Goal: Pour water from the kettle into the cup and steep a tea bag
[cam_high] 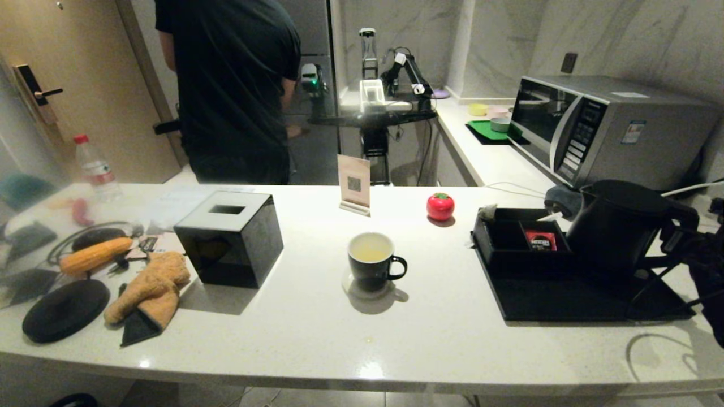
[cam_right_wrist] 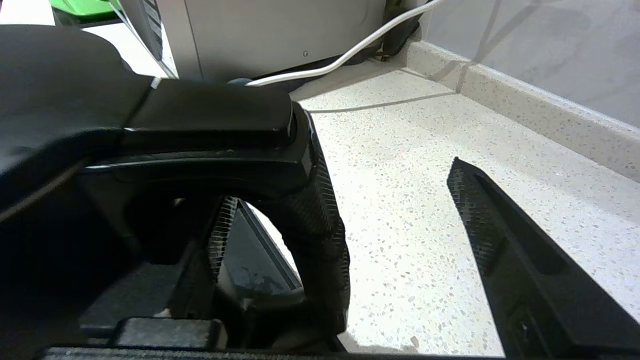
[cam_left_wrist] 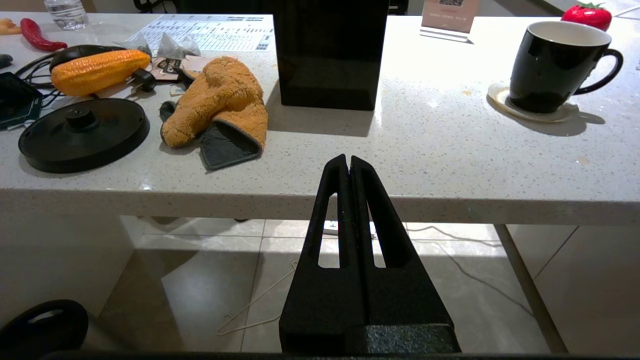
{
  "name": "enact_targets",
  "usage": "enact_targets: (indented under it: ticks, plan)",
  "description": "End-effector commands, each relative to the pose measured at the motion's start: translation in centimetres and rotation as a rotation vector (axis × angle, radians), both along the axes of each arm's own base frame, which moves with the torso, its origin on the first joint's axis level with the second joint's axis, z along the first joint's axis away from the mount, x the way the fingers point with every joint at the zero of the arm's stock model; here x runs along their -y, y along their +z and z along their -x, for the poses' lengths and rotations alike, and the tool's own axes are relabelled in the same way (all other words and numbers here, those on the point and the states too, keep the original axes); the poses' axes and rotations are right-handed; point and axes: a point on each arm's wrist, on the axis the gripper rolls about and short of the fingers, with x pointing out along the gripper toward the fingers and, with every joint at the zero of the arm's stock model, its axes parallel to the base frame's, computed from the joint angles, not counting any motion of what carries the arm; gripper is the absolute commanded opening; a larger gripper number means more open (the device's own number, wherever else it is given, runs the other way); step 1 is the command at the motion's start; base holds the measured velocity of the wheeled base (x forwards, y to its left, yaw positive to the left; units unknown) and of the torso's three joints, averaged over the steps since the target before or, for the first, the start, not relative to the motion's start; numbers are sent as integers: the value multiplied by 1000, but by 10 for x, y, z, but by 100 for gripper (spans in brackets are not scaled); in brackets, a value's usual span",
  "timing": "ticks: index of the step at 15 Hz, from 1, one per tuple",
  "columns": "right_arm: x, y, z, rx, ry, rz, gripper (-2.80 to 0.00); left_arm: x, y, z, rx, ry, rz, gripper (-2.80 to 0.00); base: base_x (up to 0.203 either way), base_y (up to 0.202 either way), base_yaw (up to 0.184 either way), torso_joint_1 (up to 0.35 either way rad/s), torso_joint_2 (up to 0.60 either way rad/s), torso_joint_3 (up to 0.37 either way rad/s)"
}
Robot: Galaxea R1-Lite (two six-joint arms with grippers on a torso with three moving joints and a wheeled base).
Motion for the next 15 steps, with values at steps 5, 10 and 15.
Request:
enact_targets:
  ticks: [5,10,15]
  plan:
    - [-9,14,22,33,3,9,0,0,0,0,0,0,1,-280,0,0,0,0,0,0]
    - [-18,16,43,6,5,-4,0,0,0,0,1,0,1,-280,0,0,0,0,0,0]
    - [-24,17,58,-16,5,-15,0,0,0,0,0,0,1,-280,0,0,0,0,0,0]
